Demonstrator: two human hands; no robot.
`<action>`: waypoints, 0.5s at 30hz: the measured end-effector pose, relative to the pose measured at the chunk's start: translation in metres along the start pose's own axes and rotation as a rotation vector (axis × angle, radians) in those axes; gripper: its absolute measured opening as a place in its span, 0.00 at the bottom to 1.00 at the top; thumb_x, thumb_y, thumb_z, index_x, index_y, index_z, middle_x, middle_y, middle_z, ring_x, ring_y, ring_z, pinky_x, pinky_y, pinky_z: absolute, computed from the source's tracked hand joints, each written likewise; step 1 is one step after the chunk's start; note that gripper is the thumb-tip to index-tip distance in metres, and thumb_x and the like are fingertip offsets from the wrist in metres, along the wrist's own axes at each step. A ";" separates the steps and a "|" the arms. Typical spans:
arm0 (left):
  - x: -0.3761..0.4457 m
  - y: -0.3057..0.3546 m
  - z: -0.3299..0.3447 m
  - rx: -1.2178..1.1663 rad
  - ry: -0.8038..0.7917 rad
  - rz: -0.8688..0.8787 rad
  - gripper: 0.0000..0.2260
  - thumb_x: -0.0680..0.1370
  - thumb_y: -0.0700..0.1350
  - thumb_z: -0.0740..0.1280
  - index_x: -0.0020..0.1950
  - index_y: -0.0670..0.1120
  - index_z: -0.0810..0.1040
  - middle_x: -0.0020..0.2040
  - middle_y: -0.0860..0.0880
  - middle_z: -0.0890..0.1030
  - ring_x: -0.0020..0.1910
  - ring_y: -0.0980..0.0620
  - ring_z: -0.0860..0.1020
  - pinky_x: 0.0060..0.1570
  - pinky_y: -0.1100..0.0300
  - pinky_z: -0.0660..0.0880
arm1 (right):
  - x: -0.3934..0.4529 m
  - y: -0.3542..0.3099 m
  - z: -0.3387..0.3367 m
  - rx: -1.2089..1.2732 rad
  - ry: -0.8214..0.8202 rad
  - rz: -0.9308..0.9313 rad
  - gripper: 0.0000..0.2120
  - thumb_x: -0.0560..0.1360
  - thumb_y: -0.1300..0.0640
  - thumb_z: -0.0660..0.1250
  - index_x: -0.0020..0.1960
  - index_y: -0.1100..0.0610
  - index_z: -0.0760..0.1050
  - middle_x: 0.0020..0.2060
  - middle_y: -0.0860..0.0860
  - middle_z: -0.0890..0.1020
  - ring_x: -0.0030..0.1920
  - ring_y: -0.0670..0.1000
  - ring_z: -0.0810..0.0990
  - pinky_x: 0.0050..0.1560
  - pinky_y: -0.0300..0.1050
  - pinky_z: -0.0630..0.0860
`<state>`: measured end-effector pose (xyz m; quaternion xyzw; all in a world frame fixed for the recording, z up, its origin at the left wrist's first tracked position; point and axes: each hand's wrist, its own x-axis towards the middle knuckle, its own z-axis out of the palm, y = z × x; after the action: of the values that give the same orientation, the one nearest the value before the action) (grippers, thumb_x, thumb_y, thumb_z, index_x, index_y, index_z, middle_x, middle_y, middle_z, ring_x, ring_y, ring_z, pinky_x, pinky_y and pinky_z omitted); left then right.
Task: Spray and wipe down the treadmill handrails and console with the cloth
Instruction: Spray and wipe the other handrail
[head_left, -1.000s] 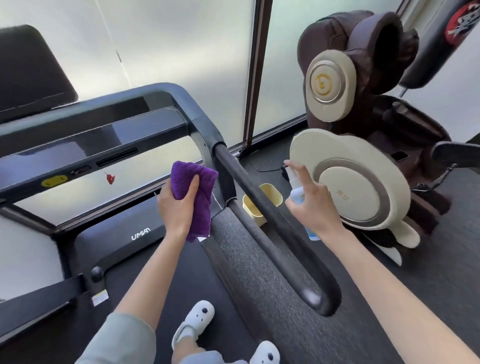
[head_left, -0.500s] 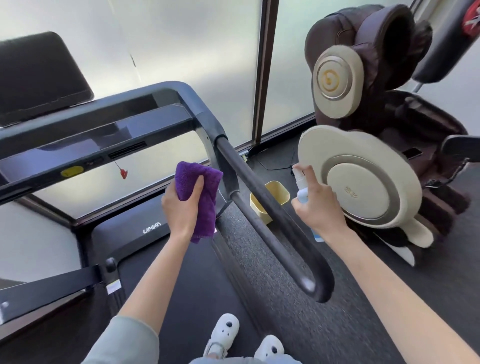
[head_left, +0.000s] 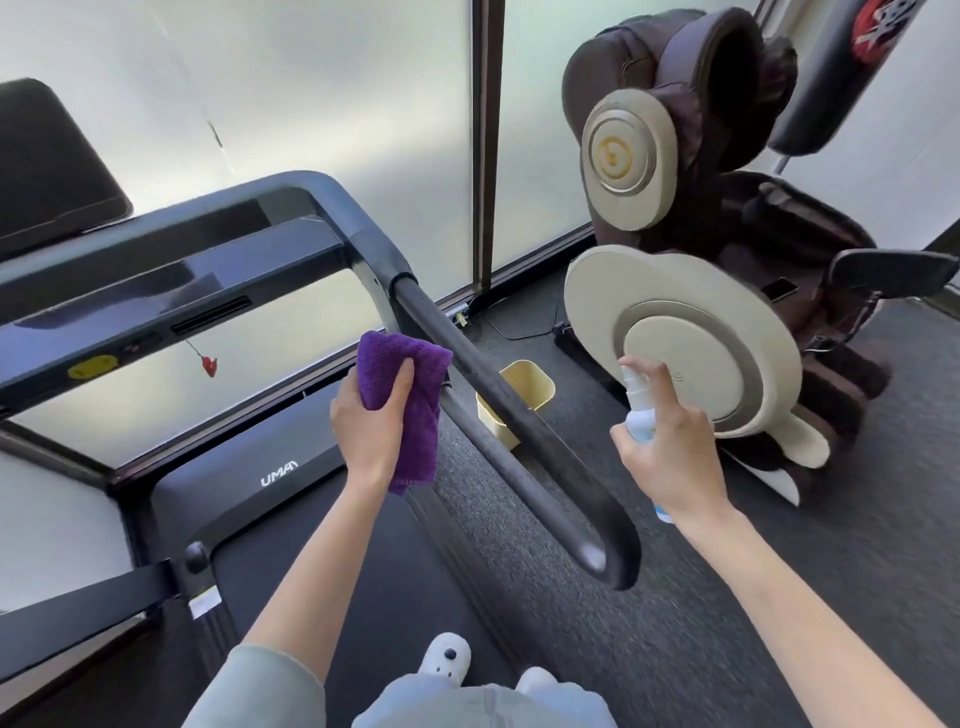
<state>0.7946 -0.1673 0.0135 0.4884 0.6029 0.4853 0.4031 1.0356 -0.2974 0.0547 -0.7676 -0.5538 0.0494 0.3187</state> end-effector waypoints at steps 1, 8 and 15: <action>-0.001 0.000 0.001 -0.010 0.003 0.001 0.09 0.72 0.62 0.70 0.42 0.59 0.76 0.42 0.55 0.81 0.46 0.50 0.79 0.52 0.48 0.77 | -0.002 0.001 -0.002 -0.002 -0.020 0.002 0.34 0.69 0.70 0.68 0.65 0.44 0.61 0.25 0.44 0.64 0.26 0.53 0.65 0.34 0.54 0.76; -0.007 -0.005 0.001 -0.005 0.009 -0.003 0.08 0.72 0.61 0.71 0.42 0.59 0.76 0.41 0.55 0.80 0.45 0.49 0.80 0.51 0.48 0.77 | -0.028 0.013 -0.020 0.022 -0.078 0.070 0.37 0.70 0.67 0.69 0.69 0.39 0.59 0.30 0.51 0.75 0.35 0.60 0.75 0.40 0.58 0.78; -0.016 -0.011 0.005 0.011 0.004 -0.021 0.08 0.72 0.62 0.71 0.43 0.60 0.76 0.45 0.53 0.82 0.47 0.49 0.80 0.54 0.47 0.77 | -0.075 0.032 -0.022 0.074 -0.155 0.132 0.36 0.69 0.68 0.70 0.66 0.37 0.62 0.28 0.47 0.75 0.32 0.54 0.75 0.40 0.54 0.78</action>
<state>0.8001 -0.1827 0.0024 0.4833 0.6113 0.4788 0.4044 1.0428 -0.3785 0.0335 -0.7841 -0.5227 0.1501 0.2990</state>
